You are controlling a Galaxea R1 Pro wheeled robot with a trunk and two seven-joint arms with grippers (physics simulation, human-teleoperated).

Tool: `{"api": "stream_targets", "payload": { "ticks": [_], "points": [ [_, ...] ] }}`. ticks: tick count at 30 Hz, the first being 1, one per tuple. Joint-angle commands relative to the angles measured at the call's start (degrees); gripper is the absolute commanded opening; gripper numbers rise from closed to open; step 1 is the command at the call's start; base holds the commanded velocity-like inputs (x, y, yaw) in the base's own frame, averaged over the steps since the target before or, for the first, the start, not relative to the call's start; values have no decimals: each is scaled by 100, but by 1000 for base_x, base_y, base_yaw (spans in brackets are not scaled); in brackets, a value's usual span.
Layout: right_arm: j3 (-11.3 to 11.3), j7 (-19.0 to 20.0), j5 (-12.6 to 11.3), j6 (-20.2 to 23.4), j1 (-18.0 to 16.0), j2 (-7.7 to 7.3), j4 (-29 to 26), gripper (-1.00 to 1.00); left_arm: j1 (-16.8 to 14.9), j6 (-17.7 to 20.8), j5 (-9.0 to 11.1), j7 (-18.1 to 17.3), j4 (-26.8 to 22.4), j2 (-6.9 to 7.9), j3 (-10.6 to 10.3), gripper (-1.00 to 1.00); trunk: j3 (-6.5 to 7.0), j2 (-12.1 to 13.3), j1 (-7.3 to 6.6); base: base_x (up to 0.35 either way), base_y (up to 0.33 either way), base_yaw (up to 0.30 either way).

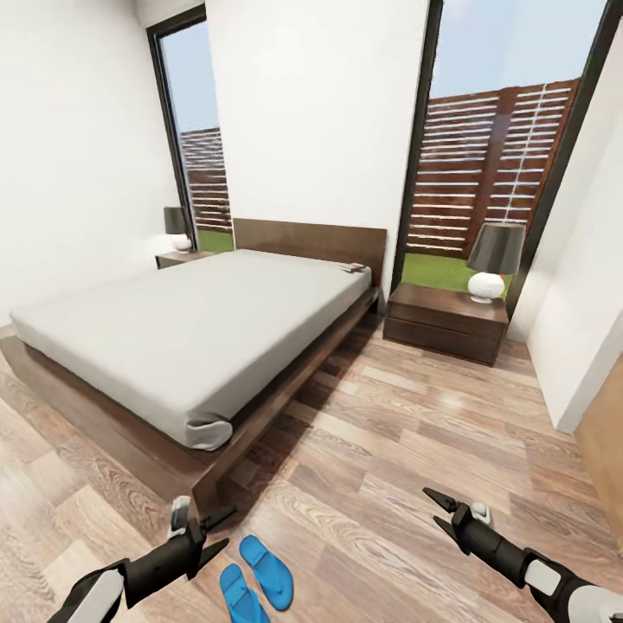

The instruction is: In the bedroom, move the book from the bed onto either nightstand, and place the two sandals side by side next to the bed.

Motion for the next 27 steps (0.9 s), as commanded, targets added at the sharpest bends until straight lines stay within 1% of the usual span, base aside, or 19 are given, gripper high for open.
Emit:
{"api": "stream_targets", "payload": {
  "ticks": [1,3,8,16,19,27],
  "points": [
    [20,24,-48,49,-12,1,20,100,-2,19,37,2,-2,-7,-13,100,-6,-3,-1,0,0,-269],
    [20,24,-48,49,-11,1,20,100,-2,-3,36,2,-3,-43,-17,100,-6,-3,-1,0,0,-269],
    [20,22,-48,49,-13,1,21,100,-2,-19,35,2,-3,-76,-58,100,-6,-3,-1,0,0,-269],
    [20,17,-50,44,-9,1,21,100,-1,-38,27,5,-4,-91,-311,100,-6,-3,-1,0,0,-269],
    [23,13,-54,43,-10,1,20,100,-2,-41,26,8,-7,-93,-355,100,-6,-3,-1,0,0,-269],
    [23,7,-56,44,-13,1,25,100,-2,-44,26,17,-3,-93,-383,100,-6,-3,-1,0,0,-265]
  ]
}}
